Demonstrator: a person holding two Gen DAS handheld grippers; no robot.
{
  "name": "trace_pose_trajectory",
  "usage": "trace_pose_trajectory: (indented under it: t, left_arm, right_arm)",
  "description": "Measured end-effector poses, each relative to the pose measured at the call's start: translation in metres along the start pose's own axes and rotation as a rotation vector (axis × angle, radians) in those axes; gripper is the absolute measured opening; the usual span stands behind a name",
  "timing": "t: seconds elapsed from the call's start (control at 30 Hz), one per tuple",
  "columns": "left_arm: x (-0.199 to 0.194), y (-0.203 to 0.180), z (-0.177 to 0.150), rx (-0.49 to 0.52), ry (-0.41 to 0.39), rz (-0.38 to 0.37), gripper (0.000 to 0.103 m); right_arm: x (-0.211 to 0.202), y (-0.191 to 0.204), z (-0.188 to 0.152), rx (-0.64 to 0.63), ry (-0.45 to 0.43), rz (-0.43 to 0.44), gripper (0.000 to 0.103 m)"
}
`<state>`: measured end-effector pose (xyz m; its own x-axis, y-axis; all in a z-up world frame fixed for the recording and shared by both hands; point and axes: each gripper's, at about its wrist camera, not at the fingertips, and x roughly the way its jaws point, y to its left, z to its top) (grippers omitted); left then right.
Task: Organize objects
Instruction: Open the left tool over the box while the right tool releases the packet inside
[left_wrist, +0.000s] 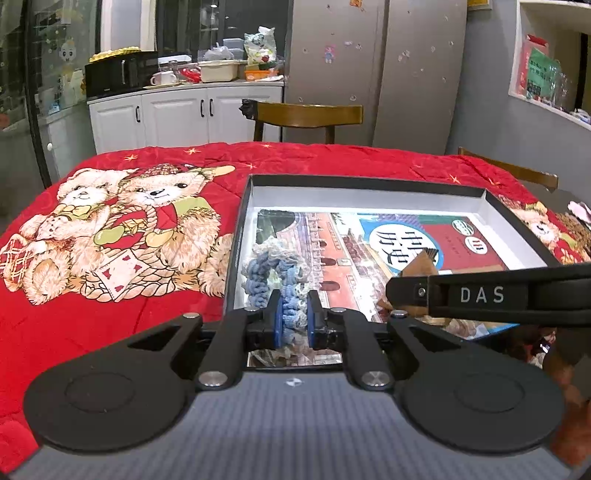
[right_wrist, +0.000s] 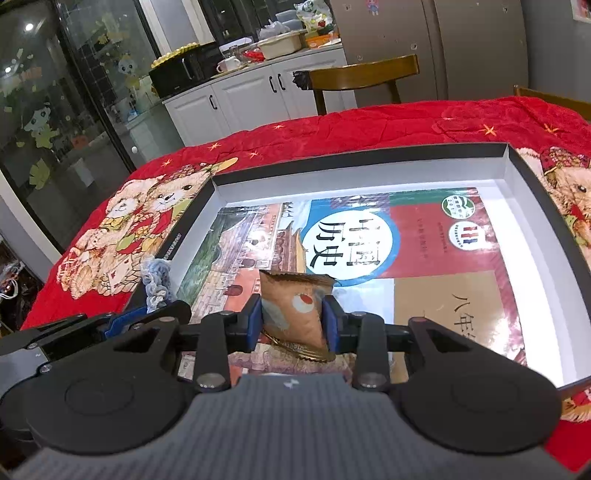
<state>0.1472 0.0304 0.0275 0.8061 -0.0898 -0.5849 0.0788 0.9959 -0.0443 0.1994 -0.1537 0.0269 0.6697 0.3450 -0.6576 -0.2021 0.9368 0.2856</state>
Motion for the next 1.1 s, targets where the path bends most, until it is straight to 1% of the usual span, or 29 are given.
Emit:
trace_pose_trajectory:
  t: [0.07, 0.2, 0.23, 0.27, 0.3, 0.33, 0.37, 0.43, 0.5, 0.53, 0.57, 0.67, 0.73, 0.83, 0.97, 1.0, 1.1]
  left_arm:
    - [0.0, 0.001, 0.0, -0.009, 0.001, -0.001, 0.015]
    - [0.0, 0.004, 0.003, -0.018, 0.004, 0.006, 0.016]
    - [-0.001, 0.006, 0.004, -0.025, 0.01, 0.004, 0.02]
    - [-0.002, 0.008, 0.005, -0.041, 0.015, -0.002, 0.025]
    - [-0.003, 0.01, 0.007, -0.06, 0.019, -0.011, 0.027]
    - [-0.004, 0.012, 0.008, -0.074, 0.019, -0.018, 0.031]
    - [-0.005, 0.014, 0.009, -0.084, 0.019, -0.022, 0.036]
    - [-0.007, 0.016, 0.012, -0.089, 0.018, -0.022, 0.043]
    - [-0.011, 0.017, 0.014, -0.096, 0.001, -0.021, 0.047]
    - [-0.013, 0.017, 0.016, -0.097, -0.008, -0.023, 0.051]
    - [-0.016, 0.017, 0.017, -0.095, -0.014, -0.026, 0.056]
    - [-0.027, 0.016, 0.022, -0.079, -0.062, -0.031, 0.063]
    - [-0.038, 0.013, 0.026, -0.058, -0.102, -0.032, 0.066]
    - [-0.058, 0.013, 0.033, -0.055, -0.165, -0.046, 0.067]
    - [-0.091, 0.012, 0.042, -0.045, -0.257, -0.077, 0.073]
    - [-0.099, 0.011, 0.043, -0.042, -0.277, -0.08, 0.073]
    - [-0.121, 0.009, 0.047, -0.045, -0.322, -0.102, 0.075]
  right_arm:
    - [0.0, 0.0, 0.0, 0.002, 0.001, 0.004, 0.042]
    - [-0.004, -0.007, 0.006, 0.04, -0.001, 0.027, 0.042]
    - [-0.006, -0.009, 0.008, 0.049, -0.005, 0.04, 0.045]
    - [-0.009, -0.011, 0.01, 0.061, -0.012, 0.054, 0.054]
    - [-0.012, -0.011, 0.012, 0.068, -0.021, 0.069, 0.058]
    - [-0.015, -0.012, 0.013, 0.071, -0.03, 0.082, 0.061]
    - [-0.018, -0.012, 0.014, 0.073, -0.039, 0.092, 0.063]
    - [-0.024, -0.01, 0.017, 0.069, -0.054, 0.103, 0.064]
    - [-0.032, -0.008, 0.02, 0.059, -0.08, 0.113, 0.068]
    - [-0.036, -0.007, 0.021, 0.054, -0.095, 0.117, 0.072]
    - [-0.04, -0.005, 0.023, 0.049, -0.106, 0.119, 0.073]
    - [-0.054, 0.0, 0.026, 0.031, -0.149, 0.126, 0.076]
    - [-0.066, 0.003, 0.029, 0.023, -0.182, 0.133, 0.078]
    - [-0.089, 0.008, 0.033, 0.005, -0.234, 0.136, 0.082]
    - [-0.13, 0.016, 0.035, -0.035, -0.348, 0.13, 0.089]
    - [-0.141, 0.017, 0.035, -0.038, -0.377, 0.123, 0.089]
    - [-0.17, 0.02, 0.033, -0.041, -0.449, 0.116, 0.096]
